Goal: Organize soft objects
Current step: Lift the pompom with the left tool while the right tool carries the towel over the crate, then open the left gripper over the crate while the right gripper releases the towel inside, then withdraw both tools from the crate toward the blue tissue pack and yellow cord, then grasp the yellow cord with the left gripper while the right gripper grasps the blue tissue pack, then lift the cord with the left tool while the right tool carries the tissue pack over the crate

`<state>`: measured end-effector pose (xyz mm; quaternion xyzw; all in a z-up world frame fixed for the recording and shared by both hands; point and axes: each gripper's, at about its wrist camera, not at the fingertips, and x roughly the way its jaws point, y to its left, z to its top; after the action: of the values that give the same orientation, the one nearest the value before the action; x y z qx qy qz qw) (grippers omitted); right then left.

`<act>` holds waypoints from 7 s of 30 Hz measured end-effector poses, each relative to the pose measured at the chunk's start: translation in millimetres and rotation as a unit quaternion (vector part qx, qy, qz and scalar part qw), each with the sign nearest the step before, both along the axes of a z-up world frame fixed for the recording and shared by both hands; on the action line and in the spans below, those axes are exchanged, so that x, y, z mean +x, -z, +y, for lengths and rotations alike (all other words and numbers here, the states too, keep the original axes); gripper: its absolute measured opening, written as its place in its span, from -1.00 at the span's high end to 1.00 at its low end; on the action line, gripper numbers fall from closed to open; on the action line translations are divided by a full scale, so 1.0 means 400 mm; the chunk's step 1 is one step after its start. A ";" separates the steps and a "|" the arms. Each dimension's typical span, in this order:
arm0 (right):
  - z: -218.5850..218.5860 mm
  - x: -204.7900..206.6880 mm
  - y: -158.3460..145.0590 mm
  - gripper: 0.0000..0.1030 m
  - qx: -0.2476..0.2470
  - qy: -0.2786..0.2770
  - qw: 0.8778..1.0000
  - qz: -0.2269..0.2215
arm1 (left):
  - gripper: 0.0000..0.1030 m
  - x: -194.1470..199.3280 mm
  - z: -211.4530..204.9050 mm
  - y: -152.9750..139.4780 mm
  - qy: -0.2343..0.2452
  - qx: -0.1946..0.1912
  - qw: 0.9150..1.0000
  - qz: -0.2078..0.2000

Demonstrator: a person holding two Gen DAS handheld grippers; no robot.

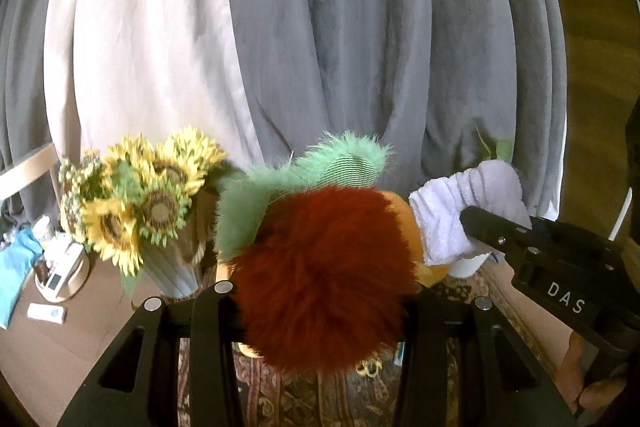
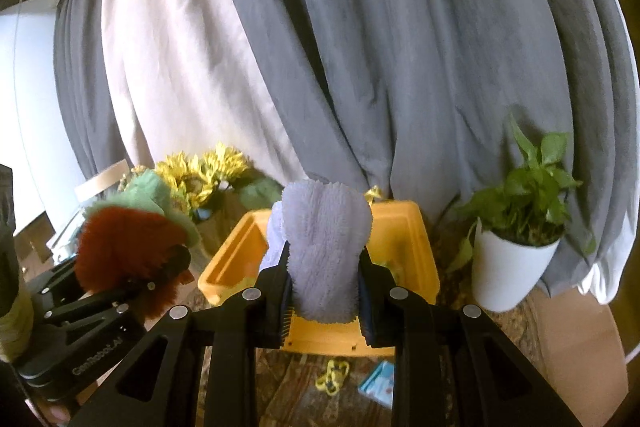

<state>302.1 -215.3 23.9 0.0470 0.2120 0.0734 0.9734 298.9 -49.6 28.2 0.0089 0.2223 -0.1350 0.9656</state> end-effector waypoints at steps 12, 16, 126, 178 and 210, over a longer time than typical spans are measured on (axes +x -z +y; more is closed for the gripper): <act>0.003 0.149 0.006 0.47 -0.006 -0.011 1.000 0.009 | 0.20 0.119 0.001 -0.010 -0.008 0.007 1.000 -0.006; 0.002 0.208 0.022 0.47 -0.007 -0.014 0.999 0.027 | 0.19 0.176 -0.003 0.006 -0.012 0.013 1.000 0.007; -0.085 0.015 0.335 -0.68 0.021 0.178 0.963 0.202 | -0.71 0.027 -0.075 0.312 0.090 0.097 0.989 0.068; -0.119 0.237 0.591 -0.67 0.091 0.192 0.906 0.366 | 0.22 0.174 -0.263 0.571 0.182 0.159 0.956 0.167; -0.122 0.071 0.478 -0.51 0.105 0.146 0.939 0.292 | 0.70 0.094 -0.142 0.447 0.142 0.049 0.975 0.163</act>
<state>330.5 -264.2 -167.3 0.1984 0.4690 -0.0647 0.8582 336.4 -106.2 -150.4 0.0659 0.3796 -0.2596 0.8855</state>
